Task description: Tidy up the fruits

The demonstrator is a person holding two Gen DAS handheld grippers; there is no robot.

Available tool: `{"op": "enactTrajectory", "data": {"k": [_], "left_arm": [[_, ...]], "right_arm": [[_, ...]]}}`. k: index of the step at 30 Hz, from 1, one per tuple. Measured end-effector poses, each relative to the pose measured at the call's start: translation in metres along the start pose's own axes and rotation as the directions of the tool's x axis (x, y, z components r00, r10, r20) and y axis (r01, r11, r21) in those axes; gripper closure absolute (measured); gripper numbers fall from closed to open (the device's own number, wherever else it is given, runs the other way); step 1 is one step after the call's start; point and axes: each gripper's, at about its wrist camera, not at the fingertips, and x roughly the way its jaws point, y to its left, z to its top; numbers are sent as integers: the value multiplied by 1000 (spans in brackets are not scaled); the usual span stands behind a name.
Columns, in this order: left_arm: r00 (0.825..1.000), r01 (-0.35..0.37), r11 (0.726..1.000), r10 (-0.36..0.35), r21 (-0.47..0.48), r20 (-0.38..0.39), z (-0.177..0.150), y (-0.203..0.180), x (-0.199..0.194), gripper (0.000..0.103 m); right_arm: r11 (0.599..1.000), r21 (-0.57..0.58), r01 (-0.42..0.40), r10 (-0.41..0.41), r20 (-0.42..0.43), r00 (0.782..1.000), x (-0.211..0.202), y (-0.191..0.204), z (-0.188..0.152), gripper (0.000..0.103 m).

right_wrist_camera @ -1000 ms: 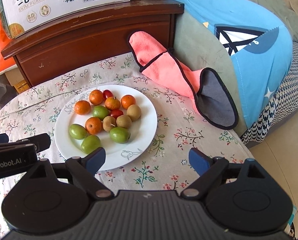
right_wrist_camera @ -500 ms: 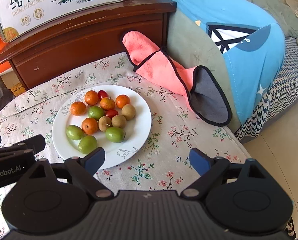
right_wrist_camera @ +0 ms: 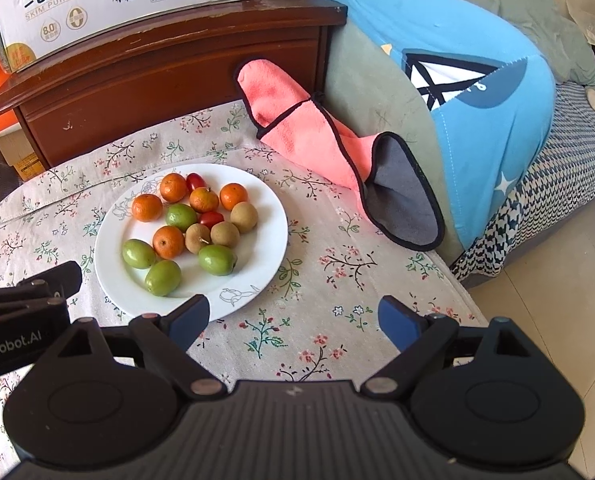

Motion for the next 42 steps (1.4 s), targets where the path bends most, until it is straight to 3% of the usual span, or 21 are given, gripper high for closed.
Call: {"op": "enactTrajectory", "data": {"k": [20,42], "left_arm": [[1000,19,998,-19,59,3,-7,-22,-2,8],[1000,-9,996,10,85,0,-9,-25,0,8]], "right_arm": [[1000,-1,30,-30,-13,999,-3,-18,-7,12],[999,-13,45,-46,-21,999,1,-18,-8,12]]}}
